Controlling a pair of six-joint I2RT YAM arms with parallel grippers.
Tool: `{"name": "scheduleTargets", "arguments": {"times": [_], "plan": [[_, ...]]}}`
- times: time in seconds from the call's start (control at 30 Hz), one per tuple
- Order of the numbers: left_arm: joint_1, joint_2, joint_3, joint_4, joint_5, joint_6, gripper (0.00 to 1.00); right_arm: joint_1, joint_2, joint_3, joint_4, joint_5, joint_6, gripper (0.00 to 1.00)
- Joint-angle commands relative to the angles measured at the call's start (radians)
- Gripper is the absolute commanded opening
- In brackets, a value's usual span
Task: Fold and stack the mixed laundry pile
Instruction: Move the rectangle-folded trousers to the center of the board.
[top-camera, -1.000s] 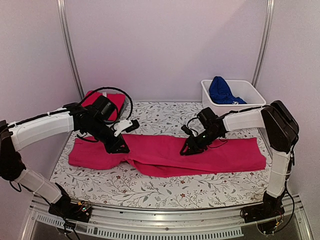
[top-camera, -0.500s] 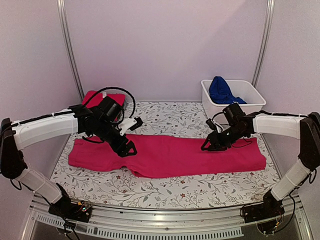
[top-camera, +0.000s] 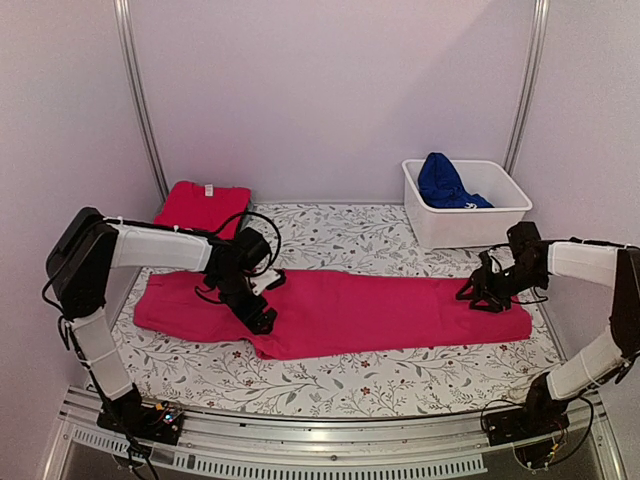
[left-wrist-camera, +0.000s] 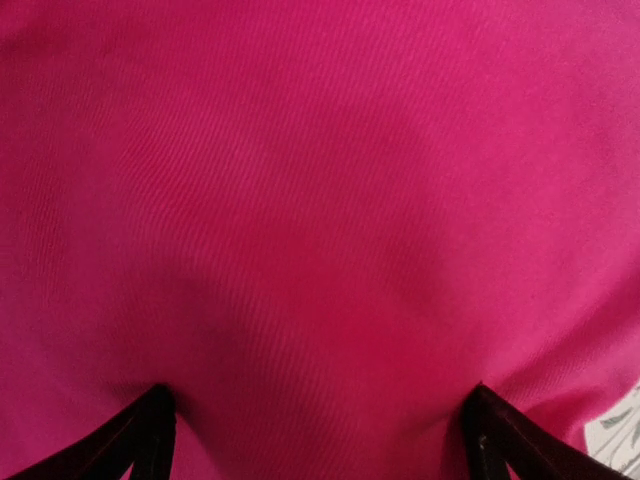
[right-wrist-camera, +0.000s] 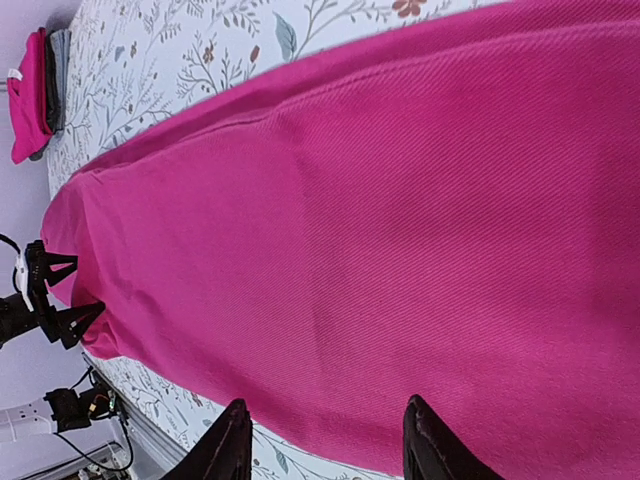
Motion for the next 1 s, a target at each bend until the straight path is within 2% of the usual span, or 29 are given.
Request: {"name": "scheduleTargets", "arguments": {"times": [0.0,0.2,0.33,0.43,0.57,0.63,0.73,0.83,0.97], "plan": [[0.067,0.014,-0.034,-0.022,-0.106,-0.009,1.00,-0.129,-0.133,0.017,-0.058,-0.015,0.021,0.51],[0.169,0.034,-0.019,-0.055,-0.250,-0.046,1.00,-0.362,-0.229,-0.009,-0.155,0.004,0.002,0.51],[0.204,0.022,0.026,-0.042,-0.252,-0.048,1.00,-0.394,-0.245,-0.018,-0.200,0.070,0.006,0.50],[0.205,-0.031,0.041,0.003,-0.210,-0.048,1.00,-0.402,-0.252,-0.056,-0.202,0.062,0.038,0.49],[0.204,-0.127,0.051,0.099,-0.086,-0.071,1.00,-0.402,-0.262,-0.160,-0.133,-0.071,0.099,0.39],[0.205,-0.164,0.053,0.145,-0.045,-0.069,1.00,-0.402,-0.260,-0.198,-0.108,-0.112,0.118,0.38],[0.208,-0.179,0.081,0.171,0.055,-0.087,1.00,-0.401,-0.282,-0.224,-0.118,-0.100,0.126,0.39],[0.208,-0.175,0.103,0.174,0.132,-0.104,1.00,-0.401,-0.315,-0.265,-0.137,-0.075,0.151,0.51],[0.207,-0.176,0.103,0.192,0.178,-0.122,1.00,-0.401,-0.349,-0.327,-0.132,-0.041,0.180,0.54]]}}
